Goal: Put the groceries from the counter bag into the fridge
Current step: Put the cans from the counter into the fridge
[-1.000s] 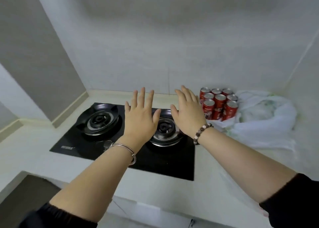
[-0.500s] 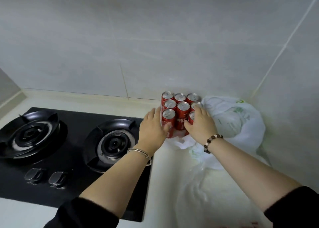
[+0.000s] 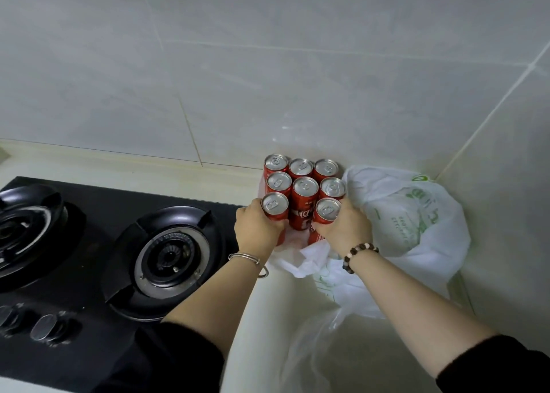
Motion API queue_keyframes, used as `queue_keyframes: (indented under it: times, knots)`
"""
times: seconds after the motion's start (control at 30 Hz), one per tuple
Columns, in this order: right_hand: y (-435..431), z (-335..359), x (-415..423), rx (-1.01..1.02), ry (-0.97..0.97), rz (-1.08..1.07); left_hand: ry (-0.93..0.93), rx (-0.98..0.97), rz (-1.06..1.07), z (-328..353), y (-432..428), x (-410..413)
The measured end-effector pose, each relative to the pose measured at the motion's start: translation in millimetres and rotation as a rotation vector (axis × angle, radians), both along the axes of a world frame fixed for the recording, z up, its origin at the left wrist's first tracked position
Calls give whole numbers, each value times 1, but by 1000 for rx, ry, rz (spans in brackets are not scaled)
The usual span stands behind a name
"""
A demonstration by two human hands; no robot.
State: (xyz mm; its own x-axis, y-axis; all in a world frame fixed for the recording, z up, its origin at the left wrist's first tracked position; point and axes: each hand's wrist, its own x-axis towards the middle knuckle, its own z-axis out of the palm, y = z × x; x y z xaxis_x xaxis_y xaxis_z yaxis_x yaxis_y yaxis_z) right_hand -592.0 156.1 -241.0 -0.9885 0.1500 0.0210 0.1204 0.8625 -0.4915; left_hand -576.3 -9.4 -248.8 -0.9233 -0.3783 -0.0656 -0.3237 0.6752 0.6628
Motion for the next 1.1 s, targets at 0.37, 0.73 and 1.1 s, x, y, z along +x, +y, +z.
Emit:
queue_keyframes:
  times: [0.37, 0.73, 1.1]
  knots:
    - [-7, 48, 21, -203, 193, 2, 347, 158, 7, 49, -3, 38]
    - [-77, 120, 80, -492, 281, 228, 477, 225, 178, 111, -71, 133]
    - [-251, 162, 270, -652, 138, 822, 609, 46, 505, 174, -190, 387]
